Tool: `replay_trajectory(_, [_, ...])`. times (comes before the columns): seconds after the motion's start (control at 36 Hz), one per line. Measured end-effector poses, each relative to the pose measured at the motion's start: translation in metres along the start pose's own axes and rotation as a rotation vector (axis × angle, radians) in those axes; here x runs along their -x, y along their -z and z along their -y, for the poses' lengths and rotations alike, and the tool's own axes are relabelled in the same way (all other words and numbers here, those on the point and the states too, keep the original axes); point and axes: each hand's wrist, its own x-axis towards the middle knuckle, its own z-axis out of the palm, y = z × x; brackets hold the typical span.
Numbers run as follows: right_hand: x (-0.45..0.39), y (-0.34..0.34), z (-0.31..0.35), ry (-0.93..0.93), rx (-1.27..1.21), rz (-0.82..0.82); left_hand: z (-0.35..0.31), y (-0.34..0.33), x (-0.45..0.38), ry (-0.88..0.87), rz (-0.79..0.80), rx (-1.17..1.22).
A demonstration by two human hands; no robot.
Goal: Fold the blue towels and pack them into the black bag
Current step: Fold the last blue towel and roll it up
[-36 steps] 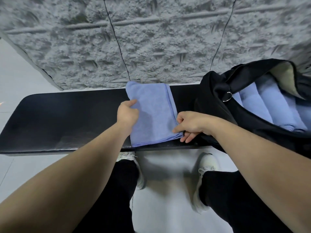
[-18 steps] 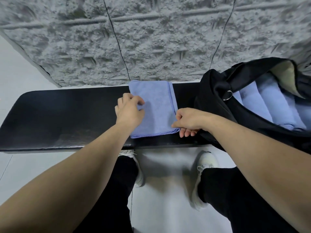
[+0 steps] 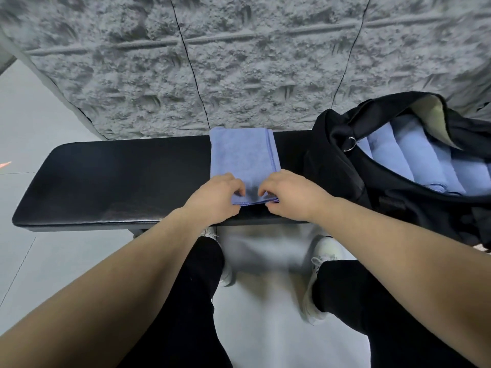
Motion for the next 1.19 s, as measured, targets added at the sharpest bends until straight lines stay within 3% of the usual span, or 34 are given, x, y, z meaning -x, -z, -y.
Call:
replay_trajectory(0.11, [-0.005, -0.008, 0.005, 0.063, 0.106, 0.027, -0.004, -0.006, -0.002, 0.007, 0.002, -0.081])
replay_trajectory(0.39, [-0.017, -0.017, 0.003, -0.034, 0.174, -0.007, -0.017, -0.013, -0.013, 0.079, -0.073, -0.300])
replay_trajectory(0.56, [-0.015, -0.013, 0.007, -0.072, 0.103, 0.008, -0.018, -0.009, -0.011, 0.158, -0.109, -0.153])
replay_trajectory(0.72, [0.001, -0.018, 0.010, -0.014, 0.124, 0.016, -0.016, -0.007, 0.002, 0.128, -0.004, -0.039])
replay_trajectory(1.06, [0.020, -0.020, 0.014, -0.108, -0.002, 0.031, -0.027, -0.012, 0.024, 0.010, 0.109, -0.138])
replay_trajectory(1.19, [0.023, -0.016, 0.008, -0.124, -0.029, 0.098, -0.028, -0.006, 0.023, 0.077, 0.081, -0.155])
